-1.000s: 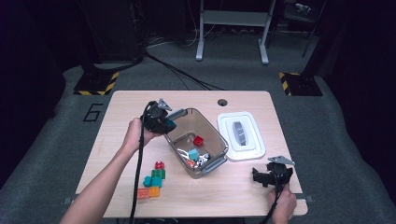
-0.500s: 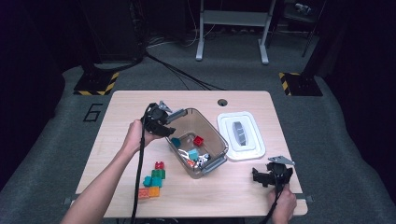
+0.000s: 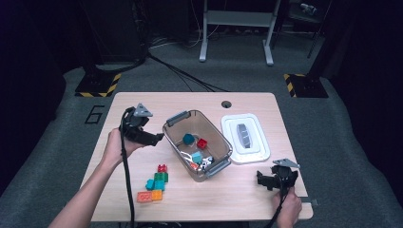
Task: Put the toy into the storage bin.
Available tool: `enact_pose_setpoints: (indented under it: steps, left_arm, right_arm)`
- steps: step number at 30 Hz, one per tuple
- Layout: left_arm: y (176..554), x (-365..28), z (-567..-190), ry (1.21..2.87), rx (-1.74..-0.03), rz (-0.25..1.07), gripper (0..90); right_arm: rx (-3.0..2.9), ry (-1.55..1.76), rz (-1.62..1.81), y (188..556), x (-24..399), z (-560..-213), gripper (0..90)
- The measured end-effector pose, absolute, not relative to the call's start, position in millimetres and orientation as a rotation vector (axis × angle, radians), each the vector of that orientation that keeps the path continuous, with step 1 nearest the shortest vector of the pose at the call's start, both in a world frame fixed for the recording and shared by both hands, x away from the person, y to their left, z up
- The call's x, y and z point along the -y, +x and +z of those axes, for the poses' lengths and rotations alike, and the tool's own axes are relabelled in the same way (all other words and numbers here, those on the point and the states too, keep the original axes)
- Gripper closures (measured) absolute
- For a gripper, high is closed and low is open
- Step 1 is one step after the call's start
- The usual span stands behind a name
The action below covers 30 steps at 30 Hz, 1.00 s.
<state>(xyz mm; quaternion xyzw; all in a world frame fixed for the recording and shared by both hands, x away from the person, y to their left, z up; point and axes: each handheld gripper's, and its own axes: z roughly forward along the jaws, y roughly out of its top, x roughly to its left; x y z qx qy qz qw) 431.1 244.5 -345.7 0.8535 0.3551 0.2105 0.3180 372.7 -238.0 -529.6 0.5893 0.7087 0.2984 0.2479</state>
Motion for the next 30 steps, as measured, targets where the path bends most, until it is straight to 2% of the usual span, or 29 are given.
enact_pose_setpoints:
  steps: [12, 14, 21, 28, 29, 30]
  left_arm:
    - [387.7, -272.7, -379.6, 2.236, -1.002, 0.584, 9.0]
    - [382.6, -274.1, -388.3, 2.247, -1.018, 0.596, 5.9]
    - [366.5, -272.4, -425.8, 2.276, -1.053, 0.504, 0.0]
    - [360.9, -262.4, -464.0, 2.311, -1.086, 0.441, 0.0]
    - [359.9, -260.2, -468.9, 2.329, -1.088, 0.427, 1.4]
    - [359.3, -258.4, -472.5, 2.339, -1.089, 0.415, 7.5]
  right_arm:
    - [-1.930, 1.606, 0.815, 372.7, 237.9, -529.7, 0.0]
    - [-1.933, 1.607, 0.812, 372.6, 238.0, -529.5, 0.0]
    - [-1.929, 1.605, 0.816, 372.8, 237.9, -529.8, 0.0]
    - [-1.931, 1.607, 0.813, 372.7, 237.9, -529.6, 0.0]
    - [-1.926, 1.603, 0.821, 372.9, 237.9, -530.1, 0.0]
    - [-1.926, 1.604, 0.820, 372.9, 237.8, -530.0, 0.0]
